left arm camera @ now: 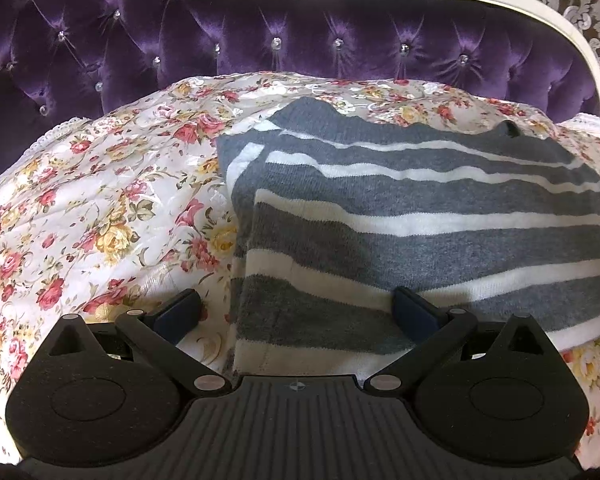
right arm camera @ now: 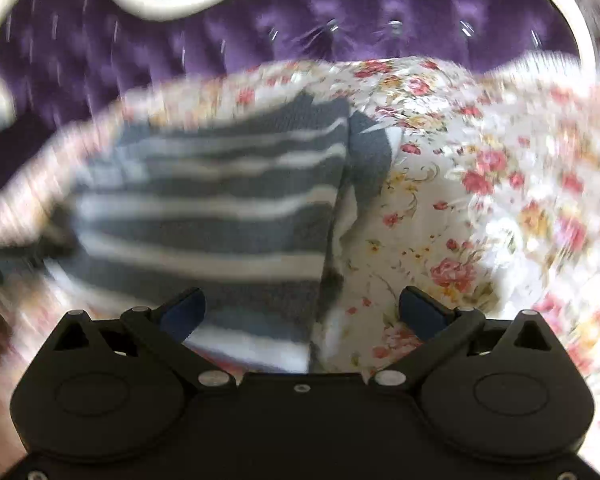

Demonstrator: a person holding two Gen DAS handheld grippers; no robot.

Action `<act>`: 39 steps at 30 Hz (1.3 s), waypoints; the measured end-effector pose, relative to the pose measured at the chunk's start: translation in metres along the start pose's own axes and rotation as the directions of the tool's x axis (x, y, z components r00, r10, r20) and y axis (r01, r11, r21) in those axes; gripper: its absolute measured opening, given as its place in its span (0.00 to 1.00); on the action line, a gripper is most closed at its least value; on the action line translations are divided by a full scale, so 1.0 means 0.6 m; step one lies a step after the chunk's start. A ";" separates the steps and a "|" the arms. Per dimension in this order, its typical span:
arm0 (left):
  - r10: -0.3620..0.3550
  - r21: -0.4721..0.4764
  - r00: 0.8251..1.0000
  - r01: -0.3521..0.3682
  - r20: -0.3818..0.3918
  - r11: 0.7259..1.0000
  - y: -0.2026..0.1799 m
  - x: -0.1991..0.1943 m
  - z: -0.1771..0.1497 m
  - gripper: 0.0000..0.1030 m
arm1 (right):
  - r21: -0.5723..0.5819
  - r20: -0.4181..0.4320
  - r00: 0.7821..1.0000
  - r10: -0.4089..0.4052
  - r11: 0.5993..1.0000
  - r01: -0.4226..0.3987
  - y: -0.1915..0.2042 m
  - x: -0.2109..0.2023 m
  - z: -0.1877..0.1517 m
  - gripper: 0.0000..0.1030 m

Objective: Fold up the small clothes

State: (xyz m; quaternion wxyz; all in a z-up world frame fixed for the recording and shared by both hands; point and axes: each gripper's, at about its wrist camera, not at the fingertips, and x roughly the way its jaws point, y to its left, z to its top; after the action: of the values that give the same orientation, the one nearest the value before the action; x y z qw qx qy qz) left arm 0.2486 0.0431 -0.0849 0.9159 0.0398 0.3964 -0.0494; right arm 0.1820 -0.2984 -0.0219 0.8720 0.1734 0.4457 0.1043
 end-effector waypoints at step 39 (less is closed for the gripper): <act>-0.003 0.001 1.000 0.003 0.023 1.000 -0.001 -0.005 -0.004 1.00 | 0.405 0.173 0.923 0.343 0.830 -0.384 -0.071 0.067 0.033 1.00</act>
State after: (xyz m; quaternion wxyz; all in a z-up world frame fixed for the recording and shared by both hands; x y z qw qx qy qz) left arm 0.2445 0.0429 -0.0844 0.9202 0.0390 0.3861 -0.0511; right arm 0.2227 -0.3280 -0.0580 0.7956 0.4484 0.3753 0.1587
